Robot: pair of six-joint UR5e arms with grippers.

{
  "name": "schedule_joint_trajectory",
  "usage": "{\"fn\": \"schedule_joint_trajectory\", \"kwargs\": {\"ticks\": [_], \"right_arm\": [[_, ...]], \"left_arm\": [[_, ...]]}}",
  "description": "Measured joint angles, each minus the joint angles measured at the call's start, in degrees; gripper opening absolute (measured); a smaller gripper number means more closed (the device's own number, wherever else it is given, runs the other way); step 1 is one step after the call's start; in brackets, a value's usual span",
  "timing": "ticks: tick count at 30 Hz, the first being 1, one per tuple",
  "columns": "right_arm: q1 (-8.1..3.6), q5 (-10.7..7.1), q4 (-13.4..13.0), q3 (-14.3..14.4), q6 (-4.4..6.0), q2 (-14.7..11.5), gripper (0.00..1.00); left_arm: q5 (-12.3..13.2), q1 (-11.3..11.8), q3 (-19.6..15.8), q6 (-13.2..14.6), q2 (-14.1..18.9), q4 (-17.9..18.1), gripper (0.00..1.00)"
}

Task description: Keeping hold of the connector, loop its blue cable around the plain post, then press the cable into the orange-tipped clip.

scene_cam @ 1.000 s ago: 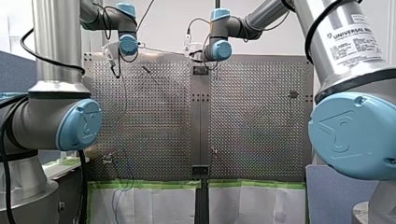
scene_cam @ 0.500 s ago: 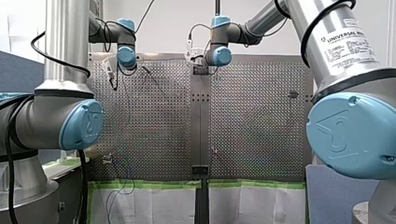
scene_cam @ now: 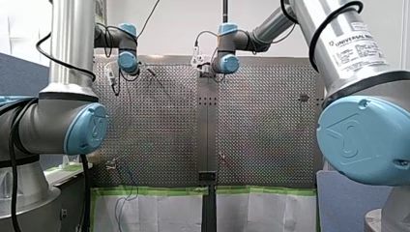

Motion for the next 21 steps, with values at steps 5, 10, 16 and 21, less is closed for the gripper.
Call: {"fn": "schedule_joint_trajectory", "kwargs": {"ticks": [5,10,16,21], "right_arm": [[0.05,-0.1,-0.42,-0.72,-0.01,1.58,0.02],[0.22,-0.1,-0.56,-1.93,-0.13,3.16,0.02],[0.05,0.31,-0.53,-3.27,-0.32,5.5,0.02],[0.13,1.47,-0.51,-3.46,-0.99,7.38,0.02]], "left_arm": [[2.67,0.52,0.87,-0.9,-1.08,0.56,0.0],[4.11,1.13,2.32,-1.44,-2.39,-0.11,0.0],[4.9,1.4,2.56,-2.09,-3.2,-0.04,0.0],[5.21,1.27,2.47,-2.46,-4.25,-0.14,0.0]]}}
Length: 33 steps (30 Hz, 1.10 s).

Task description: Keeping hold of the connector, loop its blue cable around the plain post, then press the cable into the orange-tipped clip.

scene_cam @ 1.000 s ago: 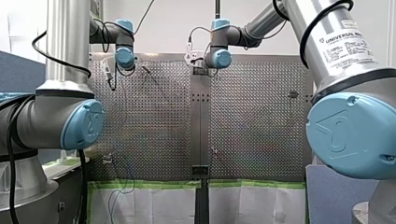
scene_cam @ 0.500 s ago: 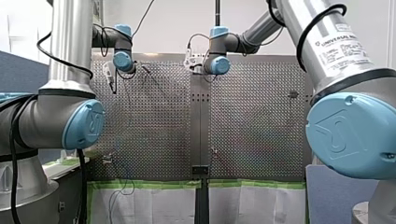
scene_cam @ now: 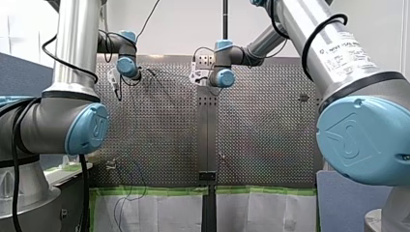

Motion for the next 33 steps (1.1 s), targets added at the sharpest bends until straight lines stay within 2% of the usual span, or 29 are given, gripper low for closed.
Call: {"fn": "schedule_joint_trajectory", "kwargs": {"ticks": [4,12,13,14,15,17,18,19,20,21,22,23,28,33], "right_arm": [[0.48,0.84,0.42,0.03,-0.71,1.46,0.02],[1.6,1.05,1.67,0.07,-0.8,3.02,0.02],[1.81,1.1,2.11,0.08,-0.86,3.26,0.02],[1.99,1.16,2.45,0.11,-0.93,3.47,0.02],[2.15,1.23,2.75,0.14,-1.01,3.68,0.02],[2.47,1.44,3.18,0.36,-1.17,4.09,0.02],[2.6,1.52,3.25,0.56,-1.21,4.21,0.02],[2.74,1.61,3.25,0.89,-1.27,4.33,0.02],[2.84,1.66,3.18,1.14,-1.3,4.39,0.02],[2.91,1.69,3.07,1.39,-1.32,4.48,0.02],[3.0,1.71,2.89,1.67,-1.34,4.62,0.02],[3.06,1.73,2.79,1.83,-1.35,4.76,0.02],[3.34,1.86,2.71,2.23,-1.55,6.11,0.02],[3.58,2.46,2.42,2.78,-1.76,7.74,0.02]], "left_arm": [[-0.02,-0.43,-0.51,-0.41,-0.6,0.35,0.0],[0.04,-1.02,-3.65,-2.17,-1.73,3.5,0.0],[0.26,-1.13,-4.06,-2.43,-1.99,4.0,0.12],[0.54,-1.23,-4.45,-2.7,-2.26,4.52,0.19],[0.94,-1.36,-4.97,-2.99,-2.54,5.13,0.19],[1.23,-1.51,-5.72,-3.25,-2.8,5.96,0.34],[1.13,-1.6,-6.12,-3.28,-2.89,6.45,0.34],[0.91,-1.67,-6.37,-3.17,-2.93,6.7,0.42],[0.6,-1.74,-6.55,-3.0,-2.96,6.86,0.65],[0.17,-1.81,-6.7,-2.75,-2.99,6.99,0.65],[-0.09,-1.85,-6.78,-2.61,-3.0,7.02,0.79],[-0.32,-1.86,-6.84,-2.53,-3.0,6.99,0.99],[-1.92,-1.91,-6.89,-2.16,-3.05,6.57,0.99],[-2.18,-1.85,-6.89,-1.99,-3.05,6.54,0.99]]}}
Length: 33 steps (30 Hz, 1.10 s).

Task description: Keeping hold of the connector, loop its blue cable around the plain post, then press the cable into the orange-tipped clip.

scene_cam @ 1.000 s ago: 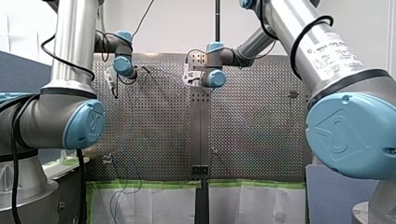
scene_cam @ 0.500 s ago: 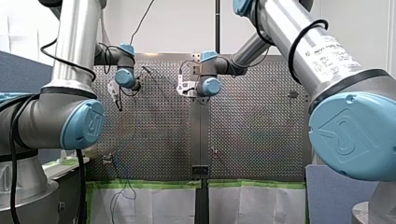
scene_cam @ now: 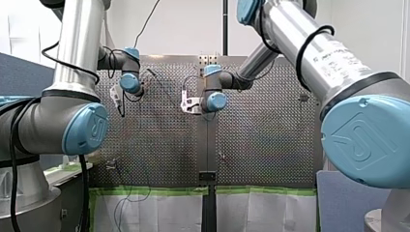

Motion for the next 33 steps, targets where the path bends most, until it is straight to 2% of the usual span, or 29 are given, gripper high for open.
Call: {"fn": "schedule_joint_trajectory", "kwargs": {"ticks": [3,8,13,19,27,33], "right_arm": [[0.04,0.13,-0.91,0.85,0.18,0.72,0.02],[0.0,0.22,-3.63,2.86,1.19,1.32,0.02],[0.0,0.34,-5.32,3.98,1.58,2.55,0.02],[0.33,1.86,-5.43,4.92,0.96,5.69,0.02],[0.66,3.1,-9.04,7.93,1.27,9.85,0.02],[0.65,5.93,-10.81,8.23,1.23,13.38,0.02]], "left_arm": [[0.79,0.08,0.0,-0.19,-0.02,0.24,0.99],[2.82,0.25,0.22,-1.16,-0.13,0.85,0.99],[4.14,0.17,1.61,-1.06,-1.84,-0.51,0.99],[2.92,0.18,2.16,0.16,-3.18,-2.31,0.99],[2.54,-0.01,2.16,0.13,-3.29,-2.49,0.99],[2.63,-0.06,2.15,-0.03,-3.31,-2.43,0.99]]}}
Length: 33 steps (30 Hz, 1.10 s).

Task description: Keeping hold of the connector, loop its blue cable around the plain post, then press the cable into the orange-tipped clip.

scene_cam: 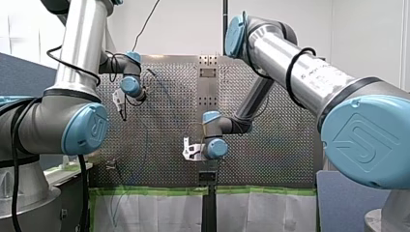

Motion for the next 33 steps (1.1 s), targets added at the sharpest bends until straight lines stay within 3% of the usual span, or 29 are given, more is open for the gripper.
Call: {"fn": "schedule_joint_trajectory", "kwargs": {"ticks": [9,17,21,29,33], "right_arm": [[-1.0,2.74,-2.32,0.05,0.28,5.12,0.02],[-2.56,4.47,-5.49,0.76,1.56,9.27,0.02],[-3.85,4.74,-7.38,2.37,3.07,11.23,0.02],[-7.79,3.05,-11.55,6.47,7.09,15.4,0.02],[-9.86,3.03,-13.72,8.65,8.1,16.79,0.02]], "left_arm": [[0.03,-0.03,-0.01,-0.02,0.0,-0.22,0.99],[-0.08,-0.17,-0.03,0.04,0.0,-0.32,0.99],[-0.12,-0.26,-0.03,0.06,0.0,-0.38,0.99],[-0.47,-0.55,-0.04,0.18,0.0,-0.5,0.99],[-0.65,-0.72,-0.04,0.23,0.0,-0.57,0.99]]}}
